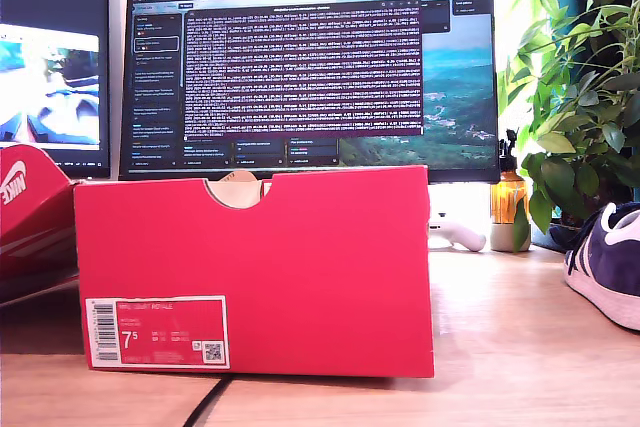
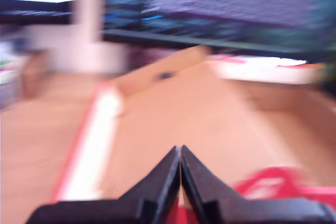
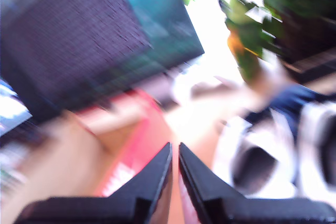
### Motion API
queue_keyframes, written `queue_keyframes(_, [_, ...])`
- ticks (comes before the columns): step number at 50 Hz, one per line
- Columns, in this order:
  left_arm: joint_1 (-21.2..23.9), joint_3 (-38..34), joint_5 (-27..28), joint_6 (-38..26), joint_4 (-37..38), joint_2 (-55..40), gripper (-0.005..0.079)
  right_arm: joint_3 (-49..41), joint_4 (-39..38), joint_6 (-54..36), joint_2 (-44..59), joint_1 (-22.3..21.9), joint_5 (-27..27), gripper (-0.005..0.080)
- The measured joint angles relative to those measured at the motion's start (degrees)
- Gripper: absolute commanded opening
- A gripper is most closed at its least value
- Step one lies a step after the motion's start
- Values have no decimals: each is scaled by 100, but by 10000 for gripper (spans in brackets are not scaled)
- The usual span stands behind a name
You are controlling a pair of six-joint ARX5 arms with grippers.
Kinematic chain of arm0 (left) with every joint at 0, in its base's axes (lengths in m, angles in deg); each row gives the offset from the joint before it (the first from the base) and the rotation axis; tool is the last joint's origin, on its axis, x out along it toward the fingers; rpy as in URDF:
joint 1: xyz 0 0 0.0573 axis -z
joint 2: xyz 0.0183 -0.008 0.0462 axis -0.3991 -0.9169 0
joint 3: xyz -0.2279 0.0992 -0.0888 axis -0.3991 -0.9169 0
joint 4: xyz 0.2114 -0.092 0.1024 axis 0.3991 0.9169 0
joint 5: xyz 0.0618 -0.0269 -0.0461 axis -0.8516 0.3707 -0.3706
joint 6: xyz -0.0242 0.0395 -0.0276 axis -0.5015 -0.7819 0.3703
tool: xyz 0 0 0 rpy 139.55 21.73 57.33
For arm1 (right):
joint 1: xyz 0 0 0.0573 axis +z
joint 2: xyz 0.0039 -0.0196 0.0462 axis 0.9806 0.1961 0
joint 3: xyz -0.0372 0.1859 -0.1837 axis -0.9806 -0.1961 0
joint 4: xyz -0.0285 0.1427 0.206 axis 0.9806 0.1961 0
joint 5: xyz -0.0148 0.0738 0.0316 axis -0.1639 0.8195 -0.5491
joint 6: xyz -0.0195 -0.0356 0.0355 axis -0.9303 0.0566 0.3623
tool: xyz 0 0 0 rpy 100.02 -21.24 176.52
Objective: Pack the blue shoes by picking the first shoe and placing it inside the red shoebox, left side, then picking and rotating the second shoe and placing it in the shoebox
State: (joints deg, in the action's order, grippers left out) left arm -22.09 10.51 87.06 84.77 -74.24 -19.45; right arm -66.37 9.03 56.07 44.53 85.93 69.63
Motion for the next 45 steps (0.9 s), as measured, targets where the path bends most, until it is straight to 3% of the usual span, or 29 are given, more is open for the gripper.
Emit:
queue_keyframes(9, [164, 212, 1296, 820, -999, 0, -16, 0, -450, 1086, 0, 0, 11, -8])
queue_keyframes(18, [352, 761, 1965, 929, -745, 0, -19, 0, -605, 1635, 0, -2, 533, -7])
queue_keyframes(27, [378, 1735, 1996, -258, 898, -83, -19, 170, -76, 1488, 0, -2, 1215, 0])
queue_keyframes(31, [378, 2144, 2006, -1244, 1611, -350, -19, 428, 448, 1294, 7, 0, 1239, 0])
queue_keyframes(39, [402, 2542, 1987, -2334, 3093, -1134, -19, 1161, 1405, 763, 249, 0, 1257, 0])
queue_keyframes(40, [420, 2553, 1950, -2719, 3248, -1298, -19, 1255, 1517, 763, 313, 0, 1257, 0])
queue_keyframes(45, [599, 2586, 1670, -3451, 3740, -1858, -19, 1661, 1932, 533, 708, 0, 1259, 0])
